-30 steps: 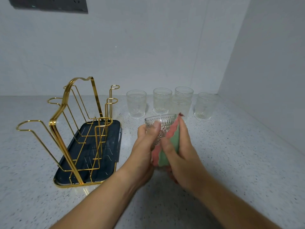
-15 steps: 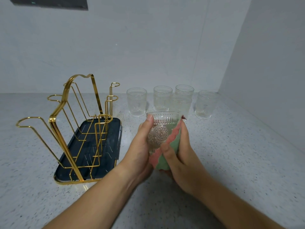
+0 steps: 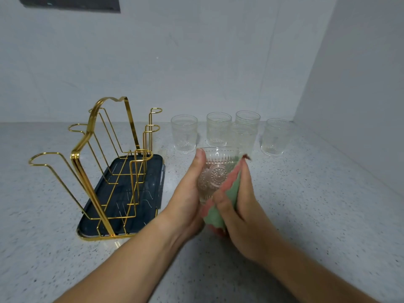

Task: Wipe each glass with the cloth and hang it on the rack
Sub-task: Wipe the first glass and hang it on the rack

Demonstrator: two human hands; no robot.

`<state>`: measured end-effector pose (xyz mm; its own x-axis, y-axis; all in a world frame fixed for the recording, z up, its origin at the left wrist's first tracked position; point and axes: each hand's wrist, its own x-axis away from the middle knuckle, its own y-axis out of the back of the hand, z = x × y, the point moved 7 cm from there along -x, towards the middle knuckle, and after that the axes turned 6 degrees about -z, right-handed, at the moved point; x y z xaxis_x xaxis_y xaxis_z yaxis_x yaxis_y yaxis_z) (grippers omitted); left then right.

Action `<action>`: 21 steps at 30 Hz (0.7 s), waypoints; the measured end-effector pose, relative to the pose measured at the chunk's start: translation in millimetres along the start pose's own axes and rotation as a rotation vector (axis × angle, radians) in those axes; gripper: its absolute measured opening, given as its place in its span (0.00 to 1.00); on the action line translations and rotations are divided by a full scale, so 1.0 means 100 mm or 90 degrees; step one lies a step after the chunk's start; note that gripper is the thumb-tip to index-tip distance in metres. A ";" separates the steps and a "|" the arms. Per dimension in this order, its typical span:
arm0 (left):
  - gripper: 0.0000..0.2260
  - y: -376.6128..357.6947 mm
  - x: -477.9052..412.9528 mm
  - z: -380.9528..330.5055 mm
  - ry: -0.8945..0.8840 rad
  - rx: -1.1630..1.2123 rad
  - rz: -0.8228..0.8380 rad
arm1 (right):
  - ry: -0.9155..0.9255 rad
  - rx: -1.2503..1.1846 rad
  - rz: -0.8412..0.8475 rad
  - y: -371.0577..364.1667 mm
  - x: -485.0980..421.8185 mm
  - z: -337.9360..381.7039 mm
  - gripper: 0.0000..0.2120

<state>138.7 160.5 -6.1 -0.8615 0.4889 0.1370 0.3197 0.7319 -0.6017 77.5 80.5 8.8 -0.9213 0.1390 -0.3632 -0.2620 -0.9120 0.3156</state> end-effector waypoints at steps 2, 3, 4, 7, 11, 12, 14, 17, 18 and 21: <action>0.29 -0.10 0.02 0.05 0.032 0.016 0.035 | -0.032 -0.031 -0.027 0.10 -0.13 0.06 0.37; 0.31 -0.13 0.01 0.07 0.040 0.016 0.048 | -0.039 -0.042 -0.051 0.17 -0.20 0.10 0.37; 0.33 -0.11 0.00 0.08 0.048 0.022 0.043 | -0.041 -0.055 -0.073 0.22 -0.27 0.15 0.35; 0.34 -0.10 0.01 0.04 0.028 0.042 0.040 | -0.031 -0.105 -0.084 0.22 -0.38 0.22 0.18; 0.42 -0.08 0.02 0.00 0.008 0.024 0.076 | -0.025 -0.095 -0.030 0.03 -0.15 0.07 0.30; 0.44 -0.04 0.01 0.02 0.008 0.022 0.060 | -0.026 -0.089 -0.020 0.02 -0.08 0.03 0.31; 0.40 -0.03 0.02 0.02 -0.006 0.010 0.041 | -0.020 -0.080 -0.018 0.04 0.02 -0.01 0.31; 0.30 -0.09 0.02 0.07 0.028 0.024 0.048 | -0.009 -0.071 -0.055 0.15 0.00 0.06 0.29; 0.31 -0.11 0.02 0.09 0.041 0.025 0.062 | -0.014 -0.074 -0.075 0.20 -0.05 0.10 0.30; 0.32 -0.08 -0.02 0.08 0.042 0.027 0.052 | -0.022 -0.089 -0.108 0.29 -0.27 0.22 0.25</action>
<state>134.1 149.7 -7.6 -0.8045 0.5780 0.1368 0.3704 0.6684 -0.6450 88.2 58.9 47.0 -0.8777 0.3054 -0.3693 -0.3734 -0.9189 0.1275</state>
